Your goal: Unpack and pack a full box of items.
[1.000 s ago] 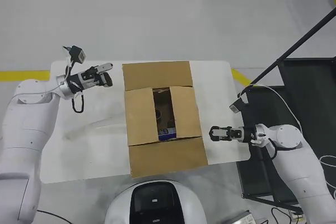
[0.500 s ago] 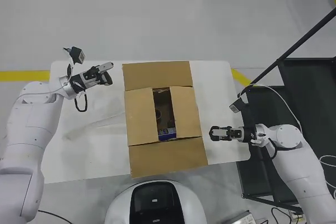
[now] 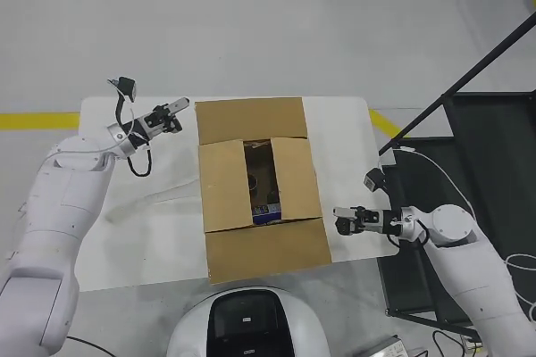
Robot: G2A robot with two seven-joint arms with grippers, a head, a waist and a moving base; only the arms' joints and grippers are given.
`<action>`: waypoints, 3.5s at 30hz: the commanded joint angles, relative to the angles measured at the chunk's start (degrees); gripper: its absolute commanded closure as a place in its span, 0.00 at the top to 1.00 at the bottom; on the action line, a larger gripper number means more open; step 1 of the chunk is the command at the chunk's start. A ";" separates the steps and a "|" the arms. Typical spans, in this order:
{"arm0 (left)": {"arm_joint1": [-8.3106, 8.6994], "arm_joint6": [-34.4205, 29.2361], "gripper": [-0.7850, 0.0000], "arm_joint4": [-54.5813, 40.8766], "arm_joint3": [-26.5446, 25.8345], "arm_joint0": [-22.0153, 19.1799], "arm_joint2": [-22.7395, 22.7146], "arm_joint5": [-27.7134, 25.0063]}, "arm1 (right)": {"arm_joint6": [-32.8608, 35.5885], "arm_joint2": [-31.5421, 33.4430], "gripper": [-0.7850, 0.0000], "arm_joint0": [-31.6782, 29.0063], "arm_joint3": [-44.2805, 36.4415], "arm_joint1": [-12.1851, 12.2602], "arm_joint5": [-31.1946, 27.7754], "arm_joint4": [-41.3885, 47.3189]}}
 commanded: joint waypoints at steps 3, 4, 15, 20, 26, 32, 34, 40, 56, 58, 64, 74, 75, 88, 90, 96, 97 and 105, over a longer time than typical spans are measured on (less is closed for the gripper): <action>-2.23 1.71 1.00 -1.30 4.07 -1.66 2.59 -1.89 | 0.13 -0.51 1.00 -1.19 -0.14 0.10 1.80 -0.87; -2.77 2.26 1.00 -1.37 5.17 -2.16 3.16 -2.28 | 0.43 -0.61 1.00 -1.35 -0.24 0.15 2.38 -1.14; -8.15 9.32 1.00 1.06 14.89 -6.61 8.01 -1.67 | 3.78 -1.11 1.00 -2.71 -3.12 0.57 5.41 -0.90; -9.80 7.70 1.00 -2.85 16.96 -7.64 7.38 -1.72 | 6.87 -1.49 1.00 -2.74 -3.56 0.59 6.12 2.98; -9.87 2.14 1.00 -8.14 18.66 -8.44 4.90 -5.81 | 12.80 -2.74 1.00 -1.68 -2.37 0.44 7.94 9.80; -8.83 -7.45 1.00 -14.27 18.00 -8.22 1.63 -9.20 | 15.58 -4.50 1.00 1.04 0.67 0.04 10.09 15.04; -8.40 -10.51 1.00 -15.75 17.25 -8.05 0.75 -9.36 | 12.16 -3.74 1.00 2.17 2.55 0.09 8.53 13.02; -6.55 -13.58 1.00 -16.21 9.98 -5.47 -0.23 -6.30 | 4.32 -5.15 1.00 2.33 4.04 0.04 6.24 4.41; -0.35 -19.33 1.00 -15.87 -9.77 4.61 -2.54 -0.56 | 10.93 -8.38 1.00 -0.09 -0.99 -1.37 7.34 25.28; 0.39 -20.07 1.00 -15.24 -11.68 5.76 -2.52 0.18 | 10.36 -8.39 1.00 0.84 -0.46 -1.60 7.27 27.13; 2.77 -21.43 1.00 -12.73 -16.63 8.52 -2.59 1.54 | 6.01 -9.47 1.00 4.53 0.52 -2.46 5.51 28.33; 6.19 -22.82 1.00 -8.38 -21.85 10.67 -0.93 2.93 | -5.16 -13.29 1.00 12.97 4.33 -4.06 1.12 19.56; 6.48 -22.77 1.00 -7.68 -22.04 10.75 -0.58 2.88 | -6.00 -13.69 1.00 14.00 5.02 -4.23 0.95 18.74; 9.08 -22.40 1.00 -8.78 -23.89 10.94 2.84 2.52 | -9.95 -17.84 1.00 23.15 12.37 -5.93 0.68 11.79; 9.52 -22.41 1.00 -9.90 -24.40 11.05 2.80 2.53 | -9.01 -18.64 1.00 24.06 13.21 -6.23 0.76 11.93; 11.30 -22.10 1.00 -13.38 -26.49 12.45 0.70 2.22 | -1.09 -18.26 1.00 23.13 12.45 -5.92 1.97 13.55; 11.64 -22.06 1.00 -13.69 -26.89 12.82 0.25 2.17 | 0.15 -17.63 1.00 22.62 12.08 -5.81 1.93 14.89; 13.54 -20.64 1.00 -17.70 -28.50 15.86 -3.03 0.76 | 0.12 -12.27 1.00 21.58 8.57 -5.07 -0.41 18.34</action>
